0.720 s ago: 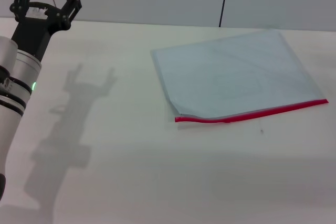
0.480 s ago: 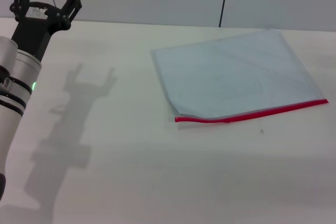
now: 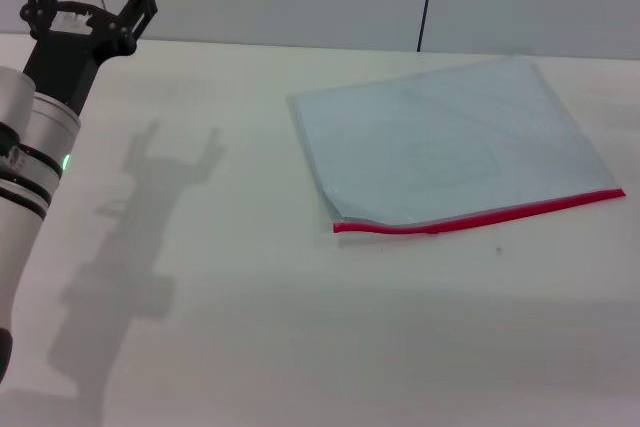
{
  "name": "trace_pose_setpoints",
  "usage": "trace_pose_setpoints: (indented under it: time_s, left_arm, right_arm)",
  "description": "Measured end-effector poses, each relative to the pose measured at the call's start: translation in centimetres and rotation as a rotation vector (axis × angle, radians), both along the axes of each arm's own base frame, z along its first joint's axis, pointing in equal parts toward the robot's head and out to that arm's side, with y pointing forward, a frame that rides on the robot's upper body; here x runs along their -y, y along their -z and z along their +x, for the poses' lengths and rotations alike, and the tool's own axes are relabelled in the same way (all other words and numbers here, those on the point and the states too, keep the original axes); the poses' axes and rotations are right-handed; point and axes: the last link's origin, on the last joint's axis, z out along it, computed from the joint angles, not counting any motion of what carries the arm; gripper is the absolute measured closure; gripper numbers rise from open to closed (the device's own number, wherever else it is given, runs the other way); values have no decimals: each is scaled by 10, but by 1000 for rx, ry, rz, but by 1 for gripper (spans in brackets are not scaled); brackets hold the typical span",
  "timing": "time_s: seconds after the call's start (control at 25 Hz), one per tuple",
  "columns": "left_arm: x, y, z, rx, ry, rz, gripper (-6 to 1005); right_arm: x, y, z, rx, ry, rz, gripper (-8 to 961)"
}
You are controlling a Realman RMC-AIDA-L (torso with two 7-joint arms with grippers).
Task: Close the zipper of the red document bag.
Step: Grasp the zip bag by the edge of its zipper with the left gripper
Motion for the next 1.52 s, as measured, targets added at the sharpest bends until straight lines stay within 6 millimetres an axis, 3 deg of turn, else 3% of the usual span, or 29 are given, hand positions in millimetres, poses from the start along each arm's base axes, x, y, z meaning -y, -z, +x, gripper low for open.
trace_pose_setpoints:
  time_s: [0.28,0.64,0.96,1.52]
  left_arm:
    - [-15,15,14,83,25,-175,126]
    - [-28,55,63,-163,99,-510,128]
    - [-20,81,100,-430,28,-657,129]
    - [2,92,141,-730,-96,-779,131]
  right_arm:
    - [3,-1,5,2,12,0,436]
    - [3,-2,7,6,21,-3,436]
    - [3,-2,7,7,22,-3,437]
    - [0,-1,7,8,37,-16,437]
